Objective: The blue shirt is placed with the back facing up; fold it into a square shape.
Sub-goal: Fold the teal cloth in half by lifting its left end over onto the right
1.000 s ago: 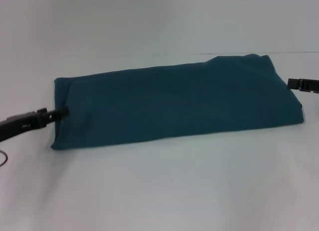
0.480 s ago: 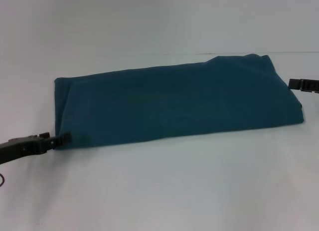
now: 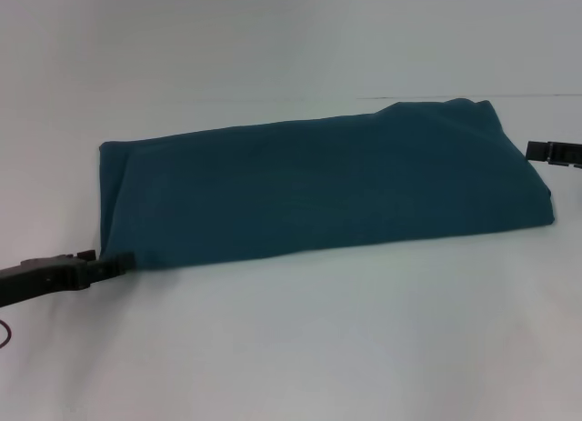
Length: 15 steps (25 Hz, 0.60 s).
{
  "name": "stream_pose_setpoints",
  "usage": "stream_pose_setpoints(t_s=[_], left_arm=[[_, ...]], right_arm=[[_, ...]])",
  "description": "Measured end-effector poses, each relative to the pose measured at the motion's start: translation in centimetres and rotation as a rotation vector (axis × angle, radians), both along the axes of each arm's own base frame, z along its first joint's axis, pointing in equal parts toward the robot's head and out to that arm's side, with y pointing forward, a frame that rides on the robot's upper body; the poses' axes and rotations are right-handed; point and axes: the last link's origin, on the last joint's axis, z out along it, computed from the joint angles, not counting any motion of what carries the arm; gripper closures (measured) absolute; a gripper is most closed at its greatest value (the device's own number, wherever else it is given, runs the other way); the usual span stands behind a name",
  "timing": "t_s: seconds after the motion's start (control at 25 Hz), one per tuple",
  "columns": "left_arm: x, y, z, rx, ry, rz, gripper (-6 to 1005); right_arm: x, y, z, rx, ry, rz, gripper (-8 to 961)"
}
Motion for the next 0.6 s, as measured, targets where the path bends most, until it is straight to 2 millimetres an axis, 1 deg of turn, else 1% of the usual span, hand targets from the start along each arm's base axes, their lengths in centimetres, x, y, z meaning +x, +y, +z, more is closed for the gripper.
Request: stream_pose_setpoints(t_s=[0.12, 0.32, 0.6], left_arm=[[0.11, 0.03, -0.07, -0.009, 0.007, -0.007, 202], [0.16, 0.37, 0.24, 0.001, 0.020, -0.009, 352], [0.54, 0.83, 0.24, -0.006, 0.029, -0.024, 508]], right_arm=[[0.06, 0.04, 0.03, 0.005, -0.002, -0.003, 298], [0.11, 0.07, 0.02, 0.009, -0.002, -0.006, 298], [0.15, 0.12, -0.18, 0.007, -0.008, -0.009, 299]])
